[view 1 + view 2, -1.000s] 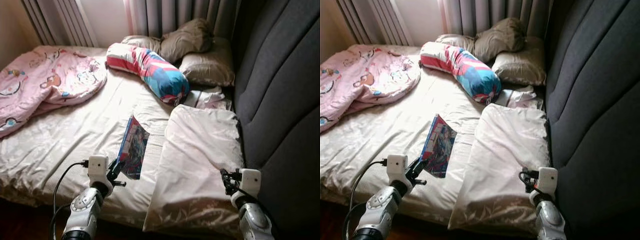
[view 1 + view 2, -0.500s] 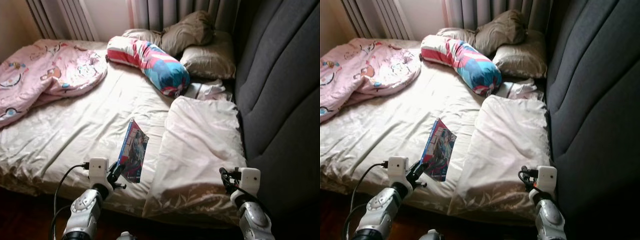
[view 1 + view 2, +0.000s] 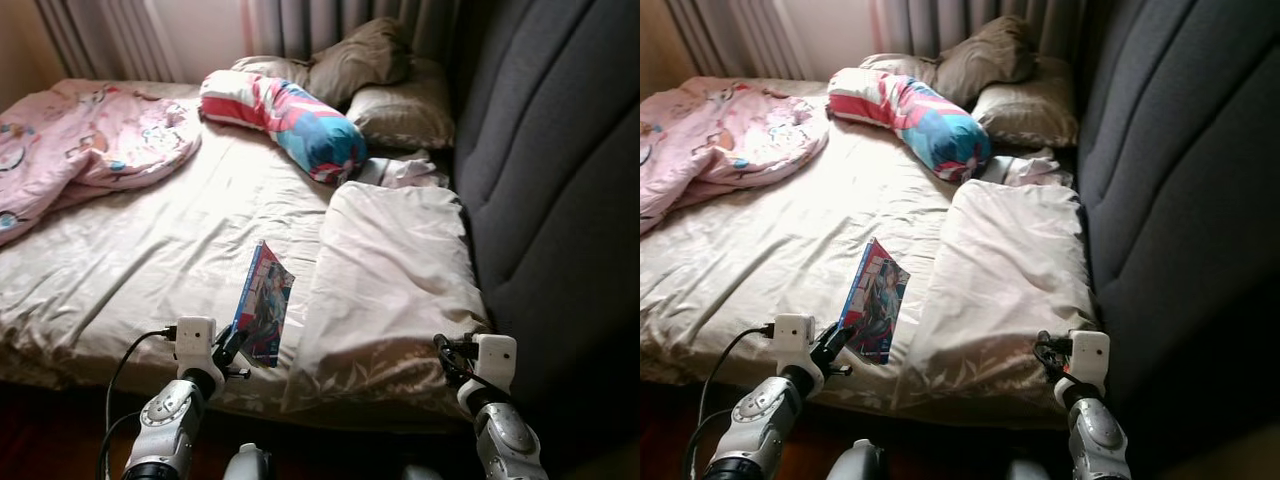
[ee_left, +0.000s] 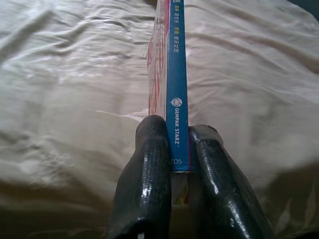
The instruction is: Clean up the room
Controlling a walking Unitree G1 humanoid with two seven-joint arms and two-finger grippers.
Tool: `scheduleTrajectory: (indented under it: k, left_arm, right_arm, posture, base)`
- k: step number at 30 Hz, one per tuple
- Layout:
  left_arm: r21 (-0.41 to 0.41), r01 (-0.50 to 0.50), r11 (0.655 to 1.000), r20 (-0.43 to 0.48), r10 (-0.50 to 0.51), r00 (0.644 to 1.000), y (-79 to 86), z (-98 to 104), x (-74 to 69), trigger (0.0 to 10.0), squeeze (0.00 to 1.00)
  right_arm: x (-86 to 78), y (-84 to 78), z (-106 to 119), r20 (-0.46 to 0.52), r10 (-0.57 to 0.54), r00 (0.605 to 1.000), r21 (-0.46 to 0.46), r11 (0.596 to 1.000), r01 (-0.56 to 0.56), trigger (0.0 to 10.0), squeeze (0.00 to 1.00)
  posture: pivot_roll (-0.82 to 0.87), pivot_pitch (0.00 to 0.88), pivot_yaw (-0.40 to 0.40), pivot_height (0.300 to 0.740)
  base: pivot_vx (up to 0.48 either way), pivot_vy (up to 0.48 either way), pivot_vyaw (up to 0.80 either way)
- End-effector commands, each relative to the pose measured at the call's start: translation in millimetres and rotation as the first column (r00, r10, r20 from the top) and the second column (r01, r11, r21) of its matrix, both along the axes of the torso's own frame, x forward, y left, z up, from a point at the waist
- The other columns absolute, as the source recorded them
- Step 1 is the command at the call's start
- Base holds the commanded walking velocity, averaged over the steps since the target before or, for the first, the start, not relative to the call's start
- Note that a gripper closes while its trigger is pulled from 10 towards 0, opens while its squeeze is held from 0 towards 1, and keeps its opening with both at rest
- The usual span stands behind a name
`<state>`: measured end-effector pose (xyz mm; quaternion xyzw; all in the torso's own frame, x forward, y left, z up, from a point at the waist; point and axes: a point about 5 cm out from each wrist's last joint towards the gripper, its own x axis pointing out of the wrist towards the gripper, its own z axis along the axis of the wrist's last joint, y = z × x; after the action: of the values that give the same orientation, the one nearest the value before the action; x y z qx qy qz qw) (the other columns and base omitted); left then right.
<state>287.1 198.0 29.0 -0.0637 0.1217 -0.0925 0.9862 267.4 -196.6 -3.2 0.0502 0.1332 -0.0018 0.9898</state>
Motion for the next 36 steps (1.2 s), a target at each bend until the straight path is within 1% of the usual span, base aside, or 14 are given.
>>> scheduleTrajectory:
  k: [1, 9, 12, 14, 18, 19, 20, 25, 32, 36]
  left_arm:
    - [0.021, 0.005, 1.000, 0.035, -0.006, 0.999, 1.2, 8, 6.5, 10.0, 0.00]
    - [0.024, 0.010, 1.000, 0.035, -0.011, 0.999, 0.8, 8, 7.6, 10.0, 0.00]
    - [0.026, 0.009, 1.000, 0.036, -0.010, 0.999, 1.3, 9, 8.3, 10.0, 0.00]
    - [0.028, 0.008, 1.000, 0.036, -0.009, 0.999, 1.4, 9, 8.4, 10.0, 0.00]
    - [0.032, -0.020, 0.999, 0.053, 0.018, 0.998, 4.8, 11, 9.0, 10.0, 0.00]
    - [0.037, -0.025, 0.999, 0.052, 0.023, 0.998, 6.4, 11, 9.1, 10.0, 0.00]
    - [0.037, -0.025, 0.999, 0.052, 0.023, 0.998, 6.4, 11, 9.1, 10.0, 0.00]
    - [0.063, -0.044, 0.997, 0.041, 0.042, 0.998, 10.9, 10, 9.3, 10.0, 0.00]
    - [0.051, -0.017, 0.999, 0.025, 0.015, 1.000, 9.2, 9, 10.0, 10.0, 0.00]
    - [0.065, -0.016, 0.998, 0.014, 0.015, 1.000, 11.2, 7, 9.8, 10.0, 0.00]
  right_arm:
    - [2.8, 2.3, 2, 0.005, 0.014, 1.000, 0.005, 1.000, -0.014, 10.0, 0.00]
    - [3.7, 4.7, 3, 0.013, 0.032, 0.999, 0.009, 0.999, -0.032, 10.0, 0.00]
    - [4.0, 8.7, 5, 0.028, 0.073, 0.997, 0.001, 0.997, -0.073, 10.0, 0.00]
    - [4.0, 9.3, 5, 0.031, 0.079, 0.996, 0.001, 0.997, -0.079, 10.0, 0.00]
    - [3.6, 9.9, 5, 0.038, 0.082, 0.996, 0.006, 0.997, -0.083, 10.0, 0.00]
    - [3.6, 9.9, 5, 0.039, 0.069, 0.997, 0.035, 0.997, -0.070, 10.0, 0.00]
    - [3.6, 9.9, 5, 0.039, 0.069, 0.997, 0.035, 0.997, -0.070, 10.0, 0.00]
    - [4.6, 10.0, 6, 0.038, 0.072, 0.997, 0.026, 0.997, -0.074, 10.0, 0.00]
    - [6.4, 10.5, 7, 0.038, 0.067, 0.997, 0.030, 0.997, -0.068, 10.0, 0.00]
    - [6.8, 10.4, 8, 0.046, 0.068, 0.997, 0.030, 0.997, -0.070, 10.0, 0.00]
  posture:
    - [-0.10, 0.049, 0.024, 0.653]
    - [-0.11, 0.048, 0.027, 0.653]
    - [-0.11, 0.054, 0.028, 0.653]
    - [-0.11, 0.055, 0.028, 0.653]
    - [-0.11, 0.056, 0.028, 0.653]
    - [-0.10, 0.056, 0.028, 0.653]
    - [-0.10, 0.056, 0.028, 0.653]
    - [-0.10, 0.055, 0.030, 0.653]
    - [-0.10, 0.058, 0.030, 0.653]
    - [-0.11, 0.067, 0.028, 0.653]
  base:
    - [0.277, 0.000, 0.00]
    - [0.303, 0.000, 0.00]
    - [0.334, 0.000, 0.00]
    - [0.334, 0.000, 0.00]
    - [0.332, 0.000, 0.46]
    - [0.311, 0.000, 0.00]
    - [0.311, 0.000, 0.00]
    - [0.000, 0.000, 0.00]
    - [0.000, 0.000, 0.00]
    - [0.000, 0.000, 0.00]
